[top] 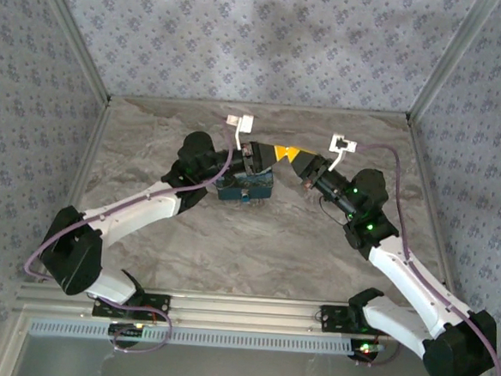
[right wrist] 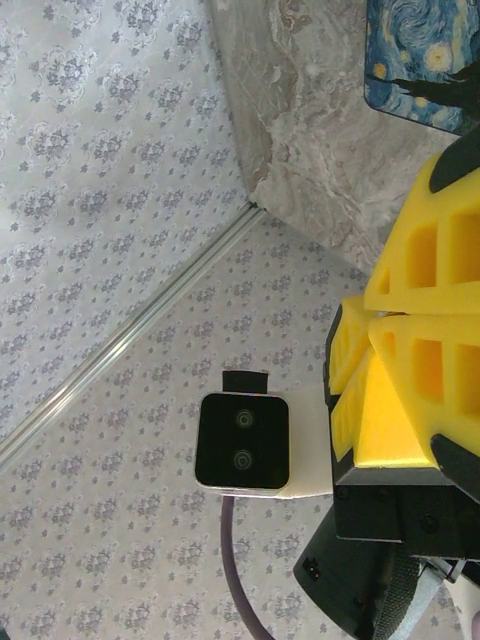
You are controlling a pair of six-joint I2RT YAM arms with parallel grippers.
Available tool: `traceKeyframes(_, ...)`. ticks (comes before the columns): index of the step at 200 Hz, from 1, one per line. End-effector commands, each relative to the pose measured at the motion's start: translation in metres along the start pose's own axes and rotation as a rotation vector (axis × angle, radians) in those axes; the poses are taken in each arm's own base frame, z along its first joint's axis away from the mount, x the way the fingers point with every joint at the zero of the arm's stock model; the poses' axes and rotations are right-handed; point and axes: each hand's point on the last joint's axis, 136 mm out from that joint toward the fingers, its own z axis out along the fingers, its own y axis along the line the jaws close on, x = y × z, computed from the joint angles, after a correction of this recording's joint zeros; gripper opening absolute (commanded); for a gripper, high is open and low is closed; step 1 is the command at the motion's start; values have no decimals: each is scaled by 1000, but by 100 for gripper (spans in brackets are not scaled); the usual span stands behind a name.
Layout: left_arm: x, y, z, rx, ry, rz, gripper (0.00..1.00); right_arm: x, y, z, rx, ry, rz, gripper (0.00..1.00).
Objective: Unlock a padlock with a key
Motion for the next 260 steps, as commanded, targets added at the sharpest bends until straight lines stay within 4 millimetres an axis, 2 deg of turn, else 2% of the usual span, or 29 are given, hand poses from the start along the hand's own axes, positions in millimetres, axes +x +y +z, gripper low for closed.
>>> traceKeyframes(1, -3, -27, 6, 84, 17, 49, 11, -2, 0, -2, -2, -19, 4, 0)
traceKeyframes(10, -3, -26, 6, 82, 17, 48, 11, -2, 1, -2, -2, -21, 3, 0)
traceKeyframes(23, 0, -27, 6, 84, 28, 46, 21, -3, -1, -2, 3, -25, 5, 0)
traceKeyframes(40, 2, -24, 6, 76, 32, 40, 25, -6, -3, -4, 10, -36, 9, 0)
traceKeyframes(79, 3, -22, 6, 70, 35, 40, 22, -9, -4, -5, 8, -47, 20, 0)
traceKeyframes(92, 5, -19, 7, 63, 42, 36, 29, -11, -5, -6, 6, -55, 25, 0)
traceKeyframes(110, 6, -16, 7, 55, 41, 29, 32, -13, -5, -7, 7, -63, 29, 0)
traceKeyframes(206, 9, -14, 8, 57, 52, 24, 32, -16, -6, -9, -2, -81, 50, 0)
traceKeyframes(228, 9, -14, 10, 60, 54, 24, 26, -16, -7, -8, -3, -81, 53, 0)
traceKeyframes(254, 12, -12, 13, 58, 63, 18, 25, -16, -7, -8, -4, -82, 55, 0)
traceKeyframes(260, 12, -11, 13, 57, 63, 18, 21, -15, -7, -8, -3, -80, 56, 0)
